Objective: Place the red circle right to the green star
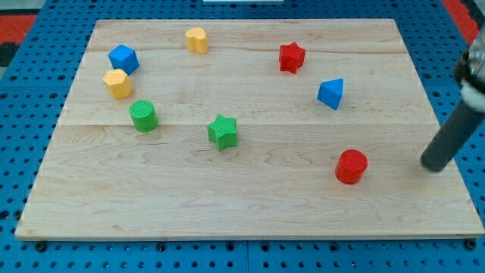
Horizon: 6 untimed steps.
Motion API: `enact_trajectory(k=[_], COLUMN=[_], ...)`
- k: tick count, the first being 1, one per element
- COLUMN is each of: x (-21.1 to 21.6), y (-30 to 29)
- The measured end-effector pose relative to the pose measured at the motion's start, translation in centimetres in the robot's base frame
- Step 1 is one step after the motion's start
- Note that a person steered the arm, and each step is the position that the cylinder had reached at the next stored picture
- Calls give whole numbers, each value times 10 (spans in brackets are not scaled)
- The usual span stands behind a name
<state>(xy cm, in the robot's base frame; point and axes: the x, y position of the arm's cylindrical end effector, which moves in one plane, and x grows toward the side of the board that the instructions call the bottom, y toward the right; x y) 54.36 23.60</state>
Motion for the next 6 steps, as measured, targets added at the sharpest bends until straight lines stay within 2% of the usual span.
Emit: enact_trajectory(k=[1,2,3,4,5,6], x=[12,-31,-47,-22,-36,-58], y=[-77,-140,-167,-118,-115,-156])
